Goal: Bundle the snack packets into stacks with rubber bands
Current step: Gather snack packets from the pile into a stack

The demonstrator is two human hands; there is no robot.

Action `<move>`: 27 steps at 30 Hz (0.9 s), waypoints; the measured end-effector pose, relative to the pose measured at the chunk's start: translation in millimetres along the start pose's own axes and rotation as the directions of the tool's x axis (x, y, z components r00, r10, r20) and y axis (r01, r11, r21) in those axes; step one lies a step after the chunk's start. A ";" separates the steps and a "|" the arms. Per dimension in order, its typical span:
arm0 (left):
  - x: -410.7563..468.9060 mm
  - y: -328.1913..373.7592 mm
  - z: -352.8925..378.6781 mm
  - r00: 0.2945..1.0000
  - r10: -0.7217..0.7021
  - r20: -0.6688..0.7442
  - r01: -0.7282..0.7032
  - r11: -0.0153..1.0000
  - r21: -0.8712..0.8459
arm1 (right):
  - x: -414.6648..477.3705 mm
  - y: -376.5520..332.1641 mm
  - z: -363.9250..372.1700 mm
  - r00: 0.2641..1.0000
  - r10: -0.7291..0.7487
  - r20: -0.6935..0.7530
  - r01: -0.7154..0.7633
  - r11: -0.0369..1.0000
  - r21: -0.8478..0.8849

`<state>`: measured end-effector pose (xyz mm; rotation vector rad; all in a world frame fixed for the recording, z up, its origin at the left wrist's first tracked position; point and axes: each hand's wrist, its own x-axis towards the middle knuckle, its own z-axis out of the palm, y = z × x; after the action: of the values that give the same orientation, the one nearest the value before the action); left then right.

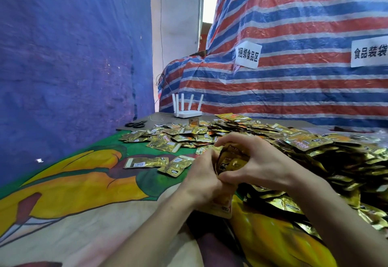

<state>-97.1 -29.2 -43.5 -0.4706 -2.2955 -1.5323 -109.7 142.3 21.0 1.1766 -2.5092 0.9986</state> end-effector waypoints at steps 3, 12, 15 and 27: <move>-0.1 -3.5 -2.8 0.999 -0.043 0.001 0.043 0.997 -0.061 | -0.1 7.6 4.1 0.998 0.042 -0.044 -0.040 0.997 0.063; 0.4 1.4 -5.1 0.993 0.113 0.017 -0.114 0.993 0.014 | -10.6 19.3 -2.0 0.991 0.110 -0.074 -0.075 0.924 0.375; -0.2 3.0 -6.3 0.991 0.128 0.047 -0.127 0.992 -0.016 | -14.9 17.5 -4.9 0.985 0.164 -0.054 -0.121 0.881 0.457; 7.5 3.0 -11.0 0.976 -0.211 -0.047 0.189 0.939 -0.287 | -0.1 7.3 -10.9 0.917 0.355 -0.181 -0.234 0.848 0.476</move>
<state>-101.3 -37.7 -33.7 -0.2464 -2.1295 -1.9543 -116.2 152.8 25.5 0.6809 -2.3536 1.7614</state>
